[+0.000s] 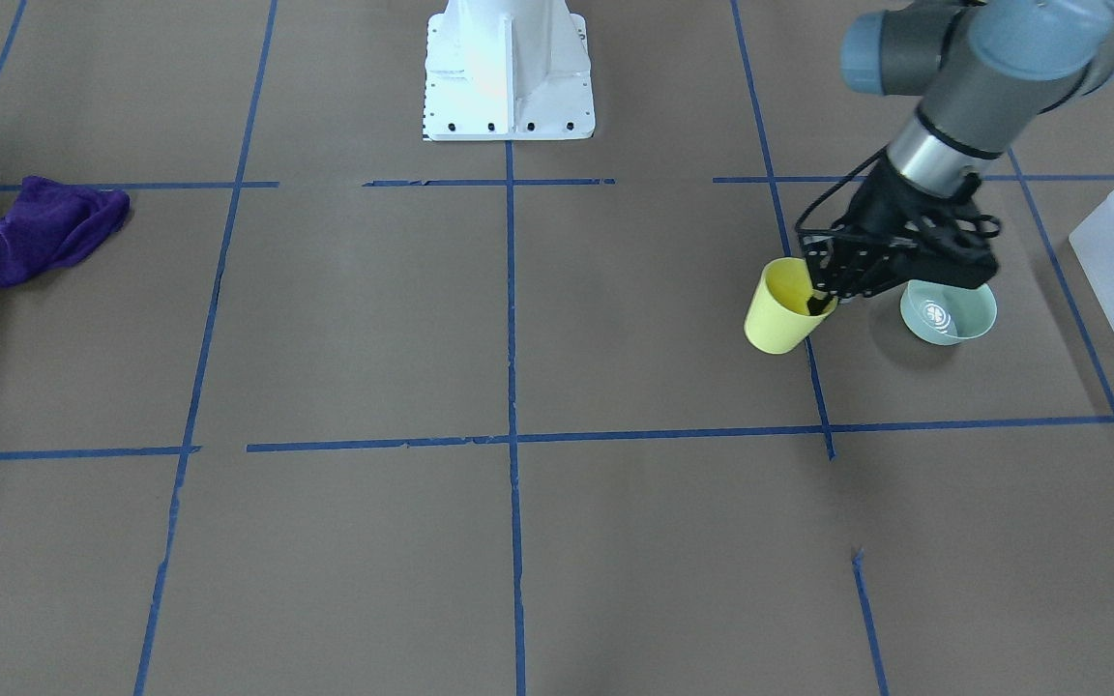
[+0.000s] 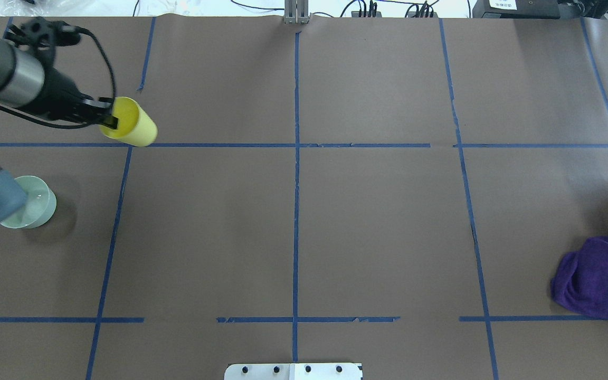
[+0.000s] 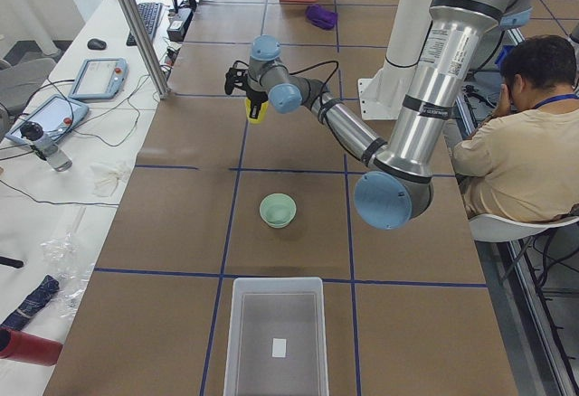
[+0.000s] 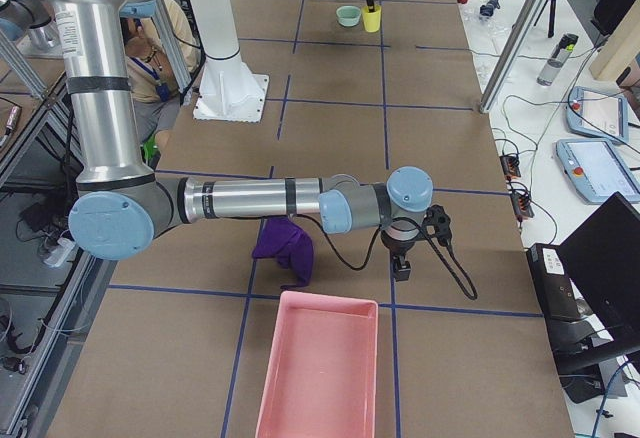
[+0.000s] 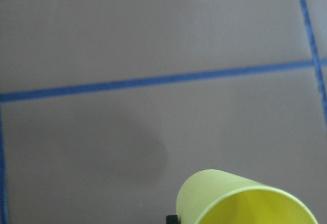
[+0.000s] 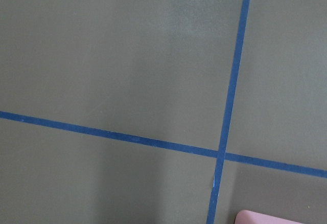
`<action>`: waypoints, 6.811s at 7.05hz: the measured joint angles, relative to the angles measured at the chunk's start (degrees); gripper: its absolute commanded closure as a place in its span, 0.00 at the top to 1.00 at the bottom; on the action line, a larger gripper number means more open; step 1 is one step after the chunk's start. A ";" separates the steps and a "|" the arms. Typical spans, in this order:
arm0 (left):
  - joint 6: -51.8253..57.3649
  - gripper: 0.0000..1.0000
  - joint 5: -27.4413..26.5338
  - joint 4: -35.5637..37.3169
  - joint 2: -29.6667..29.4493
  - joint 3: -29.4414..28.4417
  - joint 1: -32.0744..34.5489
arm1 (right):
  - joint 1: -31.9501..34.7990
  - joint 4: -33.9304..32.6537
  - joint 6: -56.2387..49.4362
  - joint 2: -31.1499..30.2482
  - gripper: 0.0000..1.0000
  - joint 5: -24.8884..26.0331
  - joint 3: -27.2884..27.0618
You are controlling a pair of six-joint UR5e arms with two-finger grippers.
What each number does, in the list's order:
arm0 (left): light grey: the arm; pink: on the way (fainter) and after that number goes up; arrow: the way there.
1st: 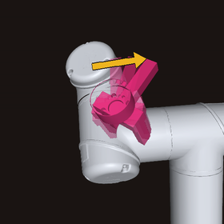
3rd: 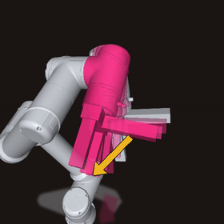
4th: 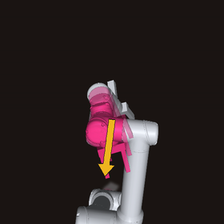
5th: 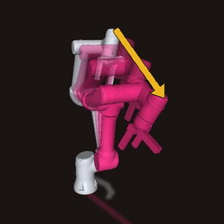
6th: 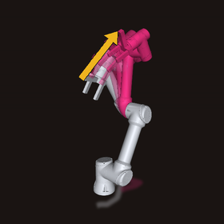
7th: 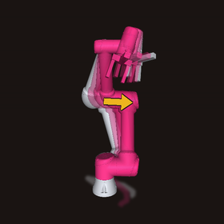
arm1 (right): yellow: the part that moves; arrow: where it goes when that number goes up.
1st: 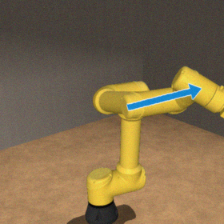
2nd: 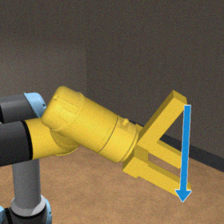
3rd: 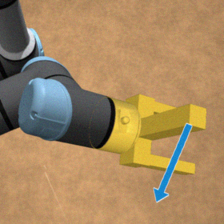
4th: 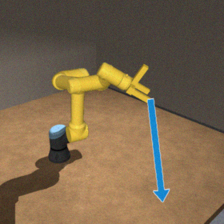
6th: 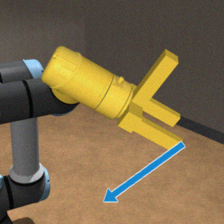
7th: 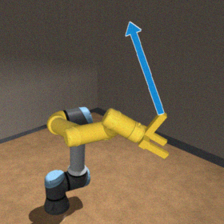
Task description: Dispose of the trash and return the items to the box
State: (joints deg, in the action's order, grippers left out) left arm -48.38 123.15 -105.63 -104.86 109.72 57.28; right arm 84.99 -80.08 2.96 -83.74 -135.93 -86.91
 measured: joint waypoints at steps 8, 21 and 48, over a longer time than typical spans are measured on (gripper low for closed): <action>68.27 0.00 3.77 0.42 13.82 -31.22 39.20 | 0.12 10.29 0.08 -4.16 1.00 -4.32 0.47; 64.81 0.66 14.90 0.74 15.24 -27.60 34.43 | -4.44 19.29 23.46 -5.15 1.00 -9.96 -1.42; 15.87 0.73 14.40 -9.96 10.58 -17.17 13.12 | 21.11 -26.97 -23.30 1.86 0.00 5.84 0.85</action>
State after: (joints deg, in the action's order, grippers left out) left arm -32.52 137.55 -115.59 -94.28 92.55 70.40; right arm 106.10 -107.05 -20.34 -81.88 -130.09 -86.06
